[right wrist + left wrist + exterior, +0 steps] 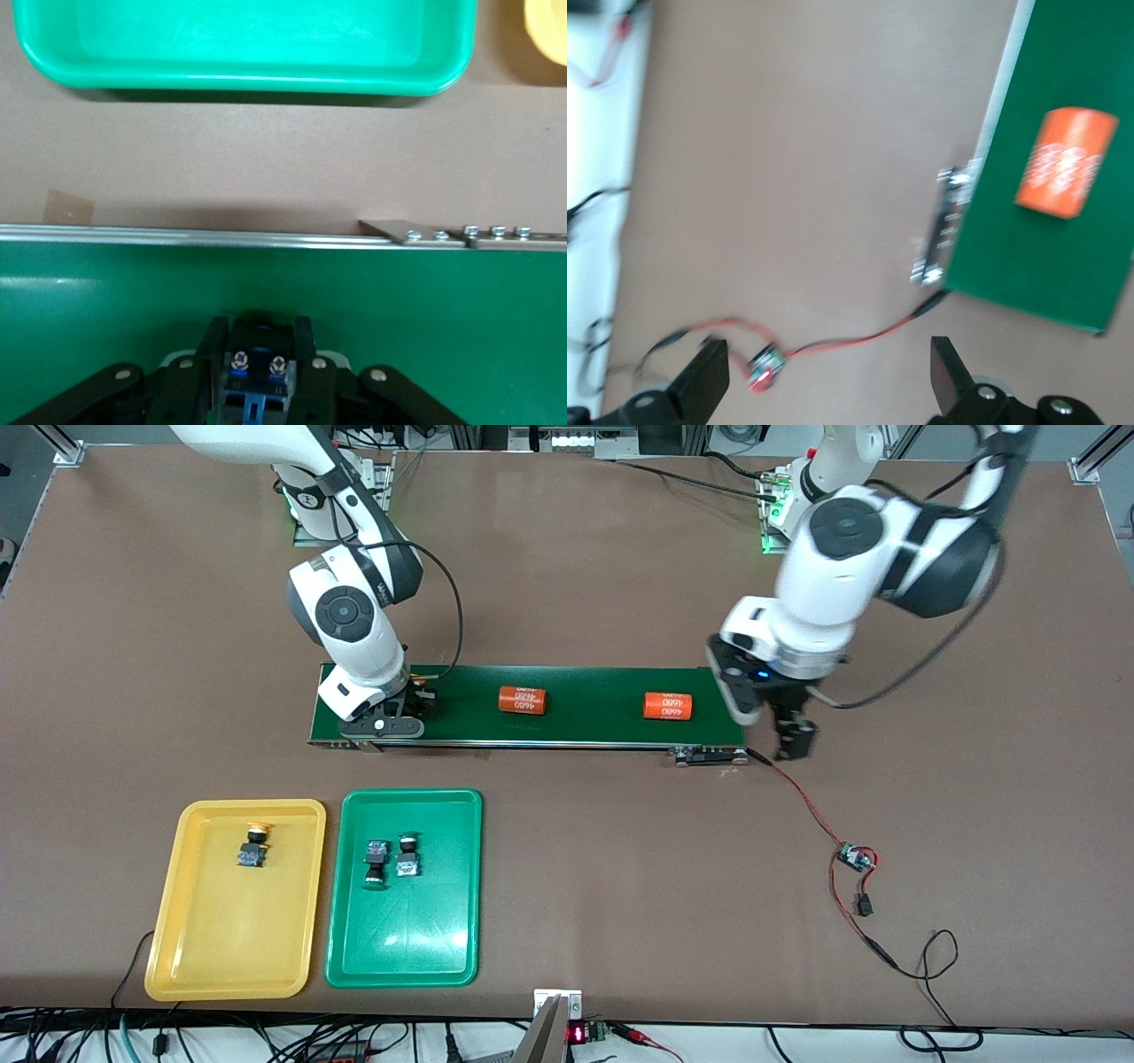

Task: Sort buttons by color to trays
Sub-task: 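Carry the yellow-cap button into the yellow tray with the right gripper, then release the button and withdraw the right gripper while the left gripper withdraws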

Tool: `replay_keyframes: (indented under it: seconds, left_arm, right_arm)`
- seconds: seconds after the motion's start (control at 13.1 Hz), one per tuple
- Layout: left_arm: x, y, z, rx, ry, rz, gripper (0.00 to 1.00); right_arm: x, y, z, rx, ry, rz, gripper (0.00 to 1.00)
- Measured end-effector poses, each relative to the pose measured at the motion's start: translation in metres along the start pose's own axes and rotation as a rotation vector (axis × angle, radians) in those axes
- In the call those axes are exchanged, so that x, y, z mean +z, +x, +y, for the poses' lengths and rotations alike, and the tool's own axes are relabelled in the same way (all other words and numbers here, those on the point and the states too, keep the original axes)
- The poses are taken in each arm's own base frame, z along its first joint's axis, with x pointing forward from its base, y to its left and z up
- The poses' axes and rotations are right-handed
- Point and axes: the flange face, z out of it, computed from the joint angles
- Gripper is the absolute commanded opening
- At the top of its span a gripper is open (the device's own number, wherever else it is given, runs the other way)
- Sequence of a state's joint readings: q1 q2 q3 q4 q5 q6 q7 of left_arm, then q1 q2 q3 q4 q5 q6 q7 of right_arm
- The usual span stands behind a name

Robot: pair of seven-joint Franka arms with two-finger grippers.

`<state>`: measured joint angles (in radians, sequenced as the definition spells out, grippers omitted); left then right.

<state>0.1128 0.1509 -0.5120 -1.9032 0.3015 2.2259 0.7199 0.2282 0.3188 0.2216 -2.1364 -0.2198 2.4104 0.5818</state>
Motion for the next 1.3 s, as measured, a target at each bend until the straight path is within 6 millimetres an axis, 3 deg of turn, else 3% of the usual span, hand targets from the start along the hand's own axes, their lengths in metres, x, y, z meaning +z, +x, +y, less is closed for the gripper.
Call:
replay_keyframes:
  seconds: [0.15,0.31,0.61,0.76,0.92,1.07,1.22,1.3]
  left_arm:
    - [-0.016,-0.032,-0.038,-0.121,-0.009,-0.005,1.00]
    - [-0.027,-0.066,-0.065,-0.290,-0.078,0.009,1.00]
    - [-0.044,-0.099,-0.081,-0.595,-0.170,-0.083,1.00]
    - [-0.056,-0.112,-0.082,-0.851,-0.201,-0.161,1.00]
    - [-0.082,-0.125,-0.090,-1.074,-0.197,-0.200,1.00]
    - [-0.103,-0.164,-0.110,-1.257,-0.209,-0.183,1.00]
    - [-0.104,-0.219,-0.129,-1.377,-0.259,-0.151,1.00]
    - [-0.103,-0.231,-0.132,-1.388,-0.266,-0.146,1.00]
  right_arm:
    - [-0.011,0.020,0.019,-0.010,0.009,0.029,0.04]
    - [-0.033,0.056,0.057,-0.023,0.010,0.060,0.05]
    - [-0.069,0.136,0.130,0.022,0.035,0.076,0.05]
    - [-0.064,0.166,0.159,0.007,0.080,0.076,0.06]
    - [-0.046,0.186,0.190,-0.012,0.103,0.077,0.06]
    - [-0.025,0.202,0.210,-0.018,0.113,0.076,0.07]
    - [-0.005,0.215,0.217,-0.013,0.124,0.089,0.07]
    - [0.002,0.219,0.216,-0.011,0.129,0.101,0.07]
